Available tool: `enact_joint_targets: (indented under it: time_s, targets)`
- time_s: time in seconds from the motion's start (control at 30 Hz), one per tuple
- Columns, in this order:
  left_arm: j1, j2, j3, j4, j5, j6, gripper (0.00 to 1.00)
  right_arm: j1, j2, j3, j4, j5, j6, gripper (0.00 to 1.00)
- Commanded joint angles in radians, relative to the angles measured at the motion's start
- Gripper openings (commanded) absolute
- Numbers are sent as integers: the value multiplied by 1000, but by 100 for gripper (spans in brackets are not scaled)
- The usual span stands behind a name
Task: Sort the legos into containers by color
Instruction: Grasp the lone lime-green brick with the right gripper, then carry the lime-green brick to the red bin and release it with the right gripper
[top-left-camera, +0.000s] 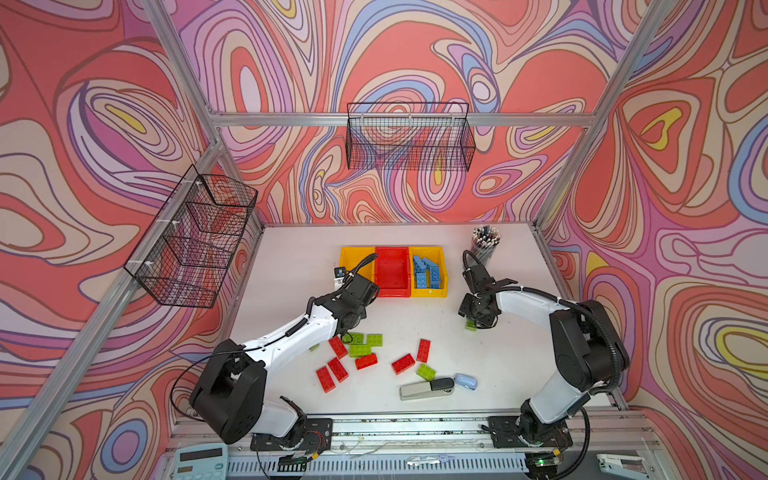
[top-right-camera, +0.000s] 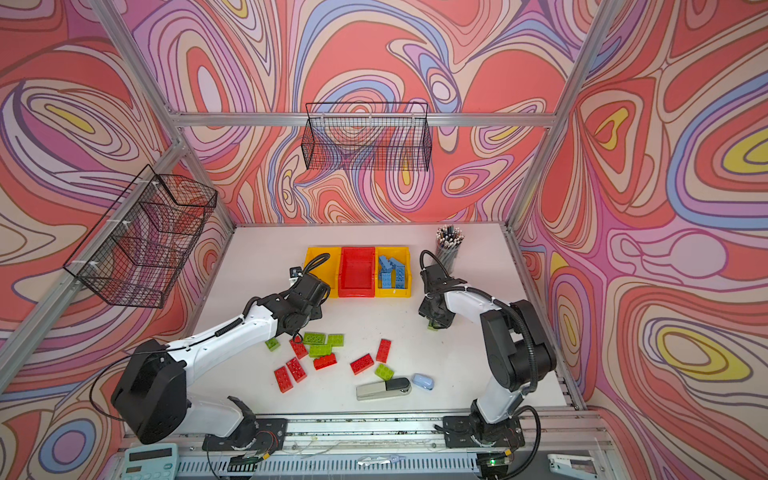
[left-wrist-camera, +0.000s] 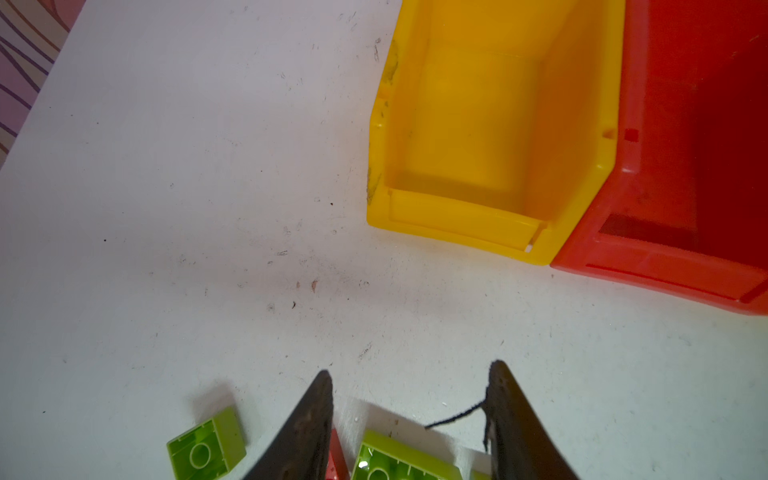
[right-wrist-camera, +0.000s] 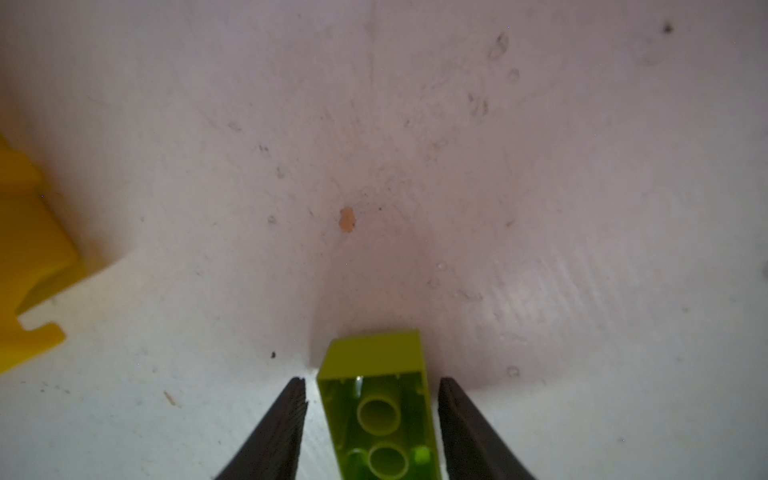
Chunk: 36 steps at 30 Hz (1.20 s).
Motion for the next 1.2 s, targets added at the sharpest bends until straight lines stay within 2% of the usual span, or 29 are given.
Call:
enact_joint_targets:
  time_s: [0.0, 0.07, 0.2, 0.4, 0.47, 0.57, 0.67, 0.77, 1.03, 1.17]
  targets:
    - [8, 7, 17, -12, 3, 3, 46, -5, 11, 10, -18, -10, 12, 46]
    - [16, 6, 9, -3, 12, -6, 46, -3, 11, 23, -34, -16, 0, 39]
    - [19, 7, 1, 5, 18, -4, 46, -3, -18, 70, -67, -20, -29, 31]
    - [30, -22, -25, 0, 8, -14, 53, 49, 22, 306, -144, -51, -102, 28]
    - [37, -43, -39, 1, 6, -19, 61, 83, 65, 423, -172, -63, -126, 28]
    - [43, -88, -62, -15, -13, -23, 79, 146, 205, 637, -219, -79, -163, 28]
    - [50, -137, -92, -30, -25, -33, 91, 186, 313, 802, -241, -111, -185, 28]
    - [53, -184, -124, -40, -27, -50, 98, 205, 404, 930, -242, -143, -197, 28]
    - [65, -231, -150, -112, -41, -81, 99, 247, 581, 1135, -242, -220, -235, 30]
    - [80, -234, -157, -129, -32, -86, 99, 253, 636, 1178, -233, -234, -236, 31]
